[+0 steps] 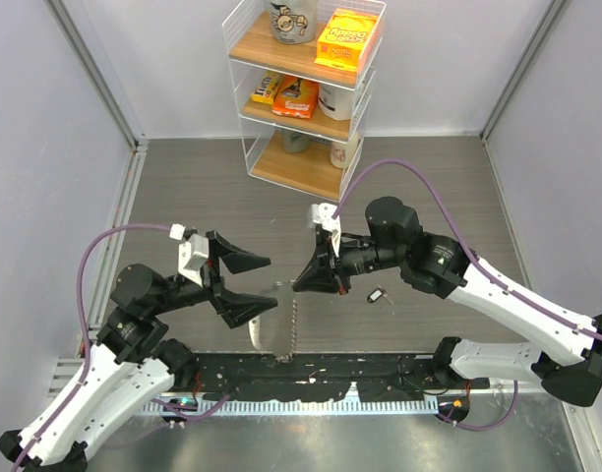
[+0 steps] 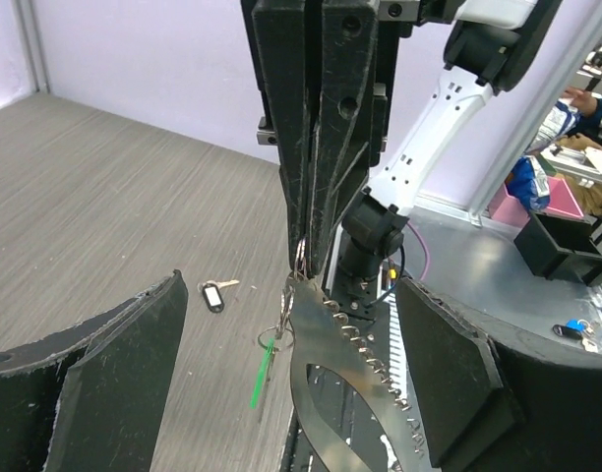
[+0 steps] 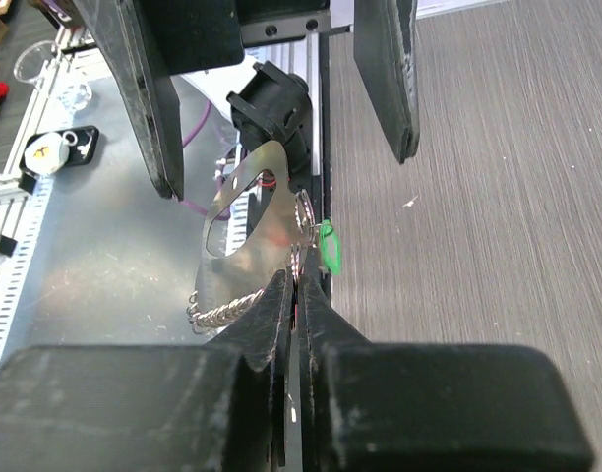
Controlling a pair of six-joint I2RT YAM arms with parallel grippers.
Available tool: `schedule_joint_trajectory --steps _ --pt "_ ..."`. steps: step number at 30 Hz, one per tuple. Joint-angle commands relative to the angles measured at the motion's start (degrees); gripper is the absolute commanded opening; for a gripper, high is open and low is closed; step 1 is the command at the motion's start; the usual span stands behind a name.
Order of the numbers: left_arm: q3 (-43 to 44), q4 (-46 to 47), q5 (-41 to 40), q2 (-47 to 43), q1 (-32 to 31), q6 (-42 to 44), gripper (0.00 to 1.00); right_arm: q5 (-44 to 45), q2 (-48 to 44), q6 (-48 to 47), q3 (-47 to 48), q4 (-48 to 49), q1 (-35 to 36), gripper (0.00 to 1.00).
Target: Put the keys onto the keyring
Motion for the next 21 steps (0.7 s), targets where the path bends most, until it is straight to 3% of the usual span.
schedule_joint_trajectory --steps 1,16,21 --pt "1.7 5.8 3.7 1.0 -0.2 -0.9 0.93 -0.9 -1.8 4.0 3.7 2.2 0.8 0.05" --pt "2.2 10.0 7.8 5.5 -0.2 -2.6 0.92 0.3 -2.5 2.9 6.8 0.0 4.6 0.05" --pt "2.1 10.9 9.2 6.4 -0.2 -3.2 0.82 1.8 -2.4 2.1 8.1 -1.2 5.3 0.05"
